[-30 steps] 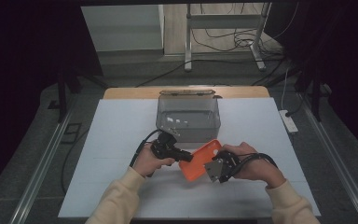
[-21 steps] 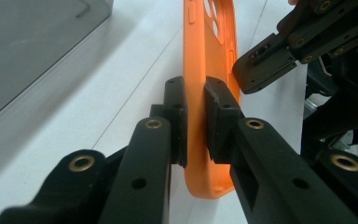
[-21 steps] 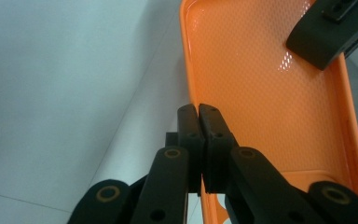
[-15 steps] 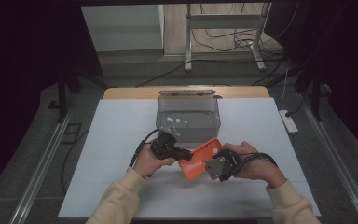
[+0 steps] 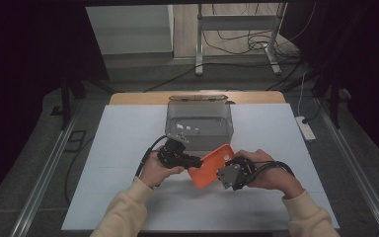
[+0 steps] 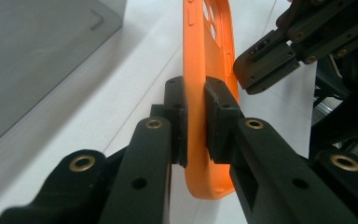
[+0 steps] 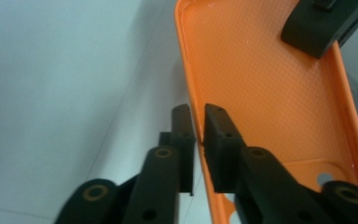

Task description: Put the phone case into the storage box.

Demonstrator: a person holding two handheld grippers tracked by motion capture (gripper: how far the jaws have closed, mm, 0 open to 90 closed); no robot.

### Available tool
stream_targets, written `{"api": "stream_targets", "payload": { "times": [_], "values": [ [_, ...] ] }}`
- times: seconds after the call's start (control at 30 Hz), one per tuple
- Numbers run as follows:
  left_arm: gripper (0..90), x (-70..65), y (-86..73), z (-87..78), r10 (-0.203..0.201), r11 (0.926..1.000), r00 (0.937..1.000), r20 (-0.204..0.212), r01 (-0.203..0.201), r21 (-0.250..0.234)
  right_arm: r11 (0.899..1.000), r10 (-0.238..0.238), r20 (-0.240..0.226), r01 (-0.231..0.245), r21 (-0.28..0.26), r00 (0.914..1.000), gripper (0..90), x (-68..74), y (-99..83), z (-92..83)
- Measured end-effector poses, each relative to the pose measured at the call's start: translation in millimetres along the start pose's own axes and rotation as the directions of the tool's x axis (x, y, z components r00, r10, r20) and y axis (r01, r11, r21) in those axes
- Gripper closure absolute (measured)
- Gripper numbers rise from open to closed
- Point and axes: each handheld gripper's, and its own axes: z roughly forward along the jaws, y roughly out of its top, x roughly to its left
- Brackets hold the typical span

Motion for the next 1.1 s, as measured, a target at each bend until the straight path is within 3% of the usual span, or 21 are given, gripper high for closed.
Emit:
{"api": "stream_targets", "payload": {
  "times": [0.3, 0.5, 0.57, 0.67, 0.73, 0.8, 0.93, 1.0, 1.07, 1.1],
  "values": [
    [81.1, 0.4, -0.2, -11.3, -0.003, 0.9995, 0.9986, -0.054, 0.001, -0.033, 0.995, 0.082, 0.071, -0.077, -0.064, 0.9941, 61.0, -3.7, -4.2, -3.5],
    [81.1, 0.4, -0.1, -16.7, -0.006, 0.9988, 0.9970, -0.077, 0.002, -0.050, 0.987, 0.149, 0.103, -0.141, -0.081, 0.9834, 48.0, -6.6, -6.2, -2.7],
    [81.1, 0.2, -0.2, -18.5, -0.011, 0.9983, 0.9964, -0.084, 0.006, -0.058, 0.978, 0.192, 0.116, -0.180, -0.104, 0.9745, 40.6, -8.0, -7.2, -2.8],
    [81.1, 0.3, -0.4, -21.5, -0.008, 0.9981, 0.9952, -0.098, 0.002, -0.061, 0.956, 0.273, 0.126, -0.255, -0.143, 0.9537, 33.9, -10.0, -10.8, -5.1],
    [81.1, 0.2, -0.5, -23.2, -0.012, 0.9977, 0.9947, -0.102, 0.005, -0.067, 0.932, 0.341, 0.139, -0.315, -0.182, 0.9298, 28.6, -9.6, -13.0, -6.2],
    [81.1, 0.2, -0.7, -24.4, -0.017, 0.9971, 0.9940, -0.108, 0.009, -0.075, 0.913, 0.383, 0.152, -0.348, -0.214, 0.9111, 26.2, -9.9, -15.2, -7.9],
    [81.1, 0.9, -1.2, -26.5, -0.015, 0.9971, 0.9930, -0.117, 0.006, -0.076, 0.865, 0.479, 0.153, -0.435, -0.249, 0.8646, 22.4, -9.6, -17.6, -9.8],
    [81.1, 1.0, -1.5, -27.3, -0.019, 0.9965, 0.9924, -0.121, 0.009, -0.084, 0.842, 0.520, 0.164, -0.471, -0.261, 0.8384, 21.1, -9.5, -19.5, -10.1],
    [81.1, 1.2, -1.6, -28.7, -0.021, 0.9963, 0.9912, -0.131, 0.009, -0.086, 0.814, 0.570, 0.201, -0.514, -0.269, 0.7969, 18.6, -9.6, -20.9, -10.4],
    [81.1, 0.6, -1.8, -29.3, -0.026, 0.9958, 0.9903, -0.137, 0.014, -0.091, 0.801, 0.589, 0.202, -0.531, -0.275, 0.7828, 18.5, -9.7, -21.4, -10.8]
  ]
}}
